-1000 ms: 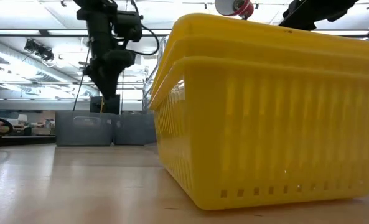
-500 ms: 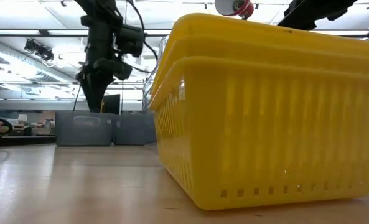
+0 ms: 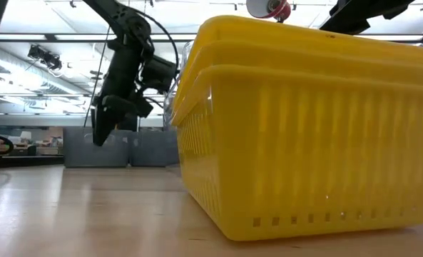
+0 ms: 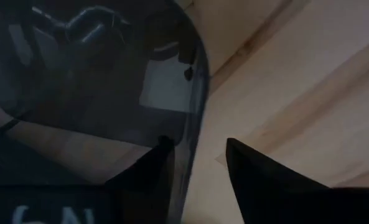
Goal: Stack baskets by color
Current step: Stack the top left black bin on the top black bin
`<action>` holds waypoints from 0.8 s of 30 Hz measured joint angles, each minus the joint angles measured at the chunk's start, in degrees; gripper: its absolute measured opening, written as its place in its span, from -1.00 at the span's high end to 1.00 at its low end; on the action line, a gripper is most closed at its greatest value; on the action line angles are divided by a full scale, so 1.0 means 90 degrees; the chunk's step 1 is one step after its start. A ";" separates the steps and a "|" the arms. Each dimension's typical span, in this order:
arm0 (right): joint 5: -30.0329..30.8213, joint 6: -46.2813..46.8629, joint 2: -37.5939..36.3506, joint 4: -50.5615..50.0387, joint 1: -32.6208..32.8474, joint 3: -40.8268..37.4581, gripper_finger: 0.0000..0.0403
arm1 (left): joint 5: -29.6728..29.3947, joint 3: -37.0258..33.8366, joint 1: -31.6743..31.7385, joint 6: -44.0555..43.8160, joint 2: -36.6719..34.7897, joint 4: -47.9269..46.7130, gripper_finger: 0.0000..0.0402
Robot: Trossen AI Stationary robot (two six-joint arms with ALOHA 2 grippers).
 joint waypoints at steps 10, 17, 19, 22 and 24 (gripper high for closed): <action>-0.0007 -0.0017 0.0000 -0.0033 0.0002 0.0000 0.16 | -0.0007 -0.0002 0.0002 -0.0091 0.0207 -0.0013 0.95; -0.0007 -0.0150 0.0002 -0.0056 0.0002 0.0000 0.16 | -0.0018 0.0695 0.0004 -0.0298 0.0105 -0.1164 0.97; -0.0004 -0.0177 0.0002 -0.0056 0.0002 0.0000 0.16 | -0.0058 0.1123 -0.0028 -0.0404 0.0105 -0.1520 0.97; 0.0010 -0.0180 0.0002 -0.0056 0.0002 0.0000 0.16 | -0.0252 0.1912 -0.0080 -0.0426 0.0105 -0.2061 0.97; 0.0010 -0.0180 0.0002 -0.0059 0.0002 0.0000 0.16 | -0.0625 0.2540 -0.0133 -0.0474 0.0102 -0.2478 0.97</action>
